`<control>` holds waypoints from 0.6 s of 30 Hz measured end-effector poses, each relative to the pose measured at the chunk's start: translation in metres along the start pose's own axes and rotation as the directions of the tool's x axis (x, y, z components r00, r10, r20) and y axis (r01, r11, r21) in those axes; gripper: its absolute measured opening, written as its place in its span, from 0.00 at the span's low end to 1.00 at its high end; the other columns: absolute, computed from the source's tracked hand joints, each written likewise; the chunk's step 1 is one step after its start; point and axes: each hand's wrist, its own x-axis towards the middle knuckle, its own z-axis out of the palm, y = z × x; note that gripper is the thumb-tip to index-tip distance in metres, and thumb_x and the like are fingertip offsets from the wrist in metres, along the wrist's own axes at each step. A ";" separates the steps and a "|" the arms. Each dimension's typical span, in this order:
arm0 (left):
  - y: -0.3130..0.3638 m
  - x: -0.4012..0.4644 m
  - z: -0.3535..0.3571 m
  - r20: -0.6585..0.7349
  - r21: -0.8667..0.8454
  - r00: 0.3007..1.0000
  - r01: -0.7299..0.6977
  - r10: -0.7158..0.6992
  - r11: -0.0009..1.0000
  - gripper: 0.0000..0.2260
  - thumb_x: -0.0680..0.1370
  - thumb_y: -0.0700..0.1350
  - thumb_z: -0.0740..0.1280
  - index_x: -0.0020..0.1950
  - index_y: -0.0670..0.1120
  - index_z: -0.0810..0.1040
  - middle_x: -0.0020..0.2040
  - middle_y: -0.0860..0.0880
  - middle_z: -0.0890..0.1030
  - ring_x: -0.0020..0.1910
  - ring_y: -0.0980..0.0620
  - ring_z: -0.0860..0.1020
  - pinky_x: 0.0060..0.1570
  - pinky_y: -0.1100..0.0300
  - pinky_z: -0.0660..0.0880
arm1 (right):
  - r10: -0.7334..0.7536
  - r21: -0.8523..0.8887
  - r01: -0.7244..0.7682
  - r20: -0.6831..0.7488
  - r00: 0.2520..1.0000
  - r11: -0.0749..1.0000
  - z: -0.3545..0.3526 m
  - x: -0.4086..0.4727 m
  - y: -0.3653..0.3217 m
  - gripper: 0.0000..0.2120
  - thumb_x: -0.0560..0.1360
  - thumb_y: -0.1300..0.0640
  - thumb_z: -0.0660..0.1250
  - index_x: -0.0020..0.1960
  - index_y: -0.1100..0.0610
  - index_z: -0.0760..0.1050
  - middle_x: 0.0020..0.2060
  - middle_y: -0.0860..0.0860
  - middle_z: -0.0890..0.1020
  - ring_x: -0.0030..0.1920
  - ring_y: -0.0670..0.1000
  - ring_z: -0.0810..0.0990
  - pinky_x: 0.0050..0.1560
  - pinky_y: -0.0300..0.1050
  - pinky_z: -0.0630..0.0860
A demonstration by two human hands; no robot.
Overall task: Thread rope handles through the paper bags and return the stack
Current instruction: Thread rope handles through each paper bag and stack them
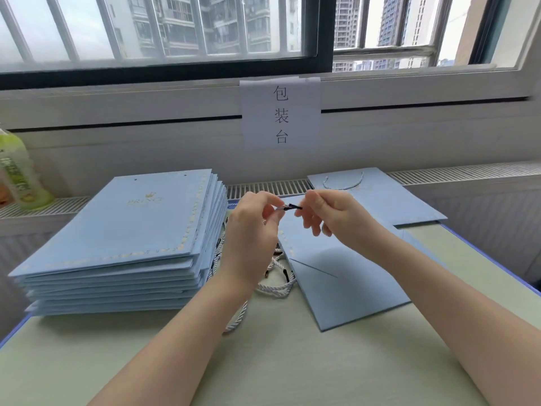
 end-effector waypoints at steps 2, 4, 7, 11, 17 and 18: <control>-0.002 -0.001 0.000 0.015 0.003 0.999 0.036 -0.037 0.999 0.03 0.76 0.39 0.69 0.46 0.46 0.78 0.41 0.49 0.78 0.39 0.56 0.75 0.39 0.70 0.70 | 0.071 0.086 -0.074 0.040 0.997 0.994 0.000 -0.001 -0.003 0.15 0.81 0.55 0.55 0.45 0.61 0.75 0.33 0.51 0.77 0.29 0.46 0.74 0.28 0.35 0.68; -0.003 -0.001 0.000 0.029 0.025 0.999 0.033 -0.034 0.999 0.04 0.75 0.39 0.70 0.44 0.46 0.77 0.39 0.50 0.78 0.38 0.54 0.76 0.37 0.68 0.70 | 0.094 0.085 -0.103 0.102 0.990 0.991 0.004 -0.002 -0.005 0.11 0.80 0.54 0.59 0.46 0.59 0.75 0.34 0.50 0.78 0.31 0.46 0.75 0.30 0.36 0.70; -0.001 -0.002 0.001 0.030 0.087 0.999 -0.040 0.038 0.995 0.06 0.74 0.39 0.71 0.42 0.46 0.75 0.39 0.51 0.76 0.40 0.52 0.74 0.39 0.60 0.71 | 0.068 0.031 -0.071 0.091 0.994 0.997 0.009 -0.002 -0.004 0.06 0.78 0.60 0.63 0.44 0.61 0.74 0.31 0.51 0.78 0.28 0.44 0.74 0.29 0.35 0.70; 0.000 -0.003 0.002 0.048 0.147 0.999 -0.032 0.025 0.989 0.08 0.76 0.41 0.68 0.43 0.49 0.69 0.38 0.54 0.75 0.40 0.50 0.74 0.40 0.56 0.70 | 0.035 0.063 -0.032 -0.045 0.998 0.998 0.004 0.000 -0.008 0.09 0.78 0.59 0.63 0.40 0.60 0.73 0.30 0.51 0.76 0.27 0.43 0.73 0.28 0.35 0.69; 0.000 -0.003 -0.003 0.062 0.294 0.989 0.109 -0.133 0.949 0.04 0.80 0.45 0.61 0.48 0.47 0.67 0.38 0.51 0.76 0.40 0.45 0.75 0.39 0.55 0.64 | 0.092 0.245 -0.005 -0.347 0.933 0.970 -0.006 0.003 -0.006 0.16 0.81 0.53 0.57 0.38 0.59 0.70 0.29 0.49 0.74 0.27 0.44 0.72 0.29 0.36 0.69; -0.001 -0.003 -0.004 0.058 0.316 0.986 0.130 -0.156 0.940 0.04 0.81 0.45 0.59 0.49 0.46 0.67 0.39 0.50 0.77 0.42 0.44 0.75 0.40 0.55 0.64 | 0.127 0.294 -0.004 -0.402 0.907 0.956 -0.009 0.004 -0.006 0.15 0.81 0.52 0.57 0.38 0.58 0.69 0.30 0.48 0.75 0.28 0.43 0.73 0.29 0.36 0.69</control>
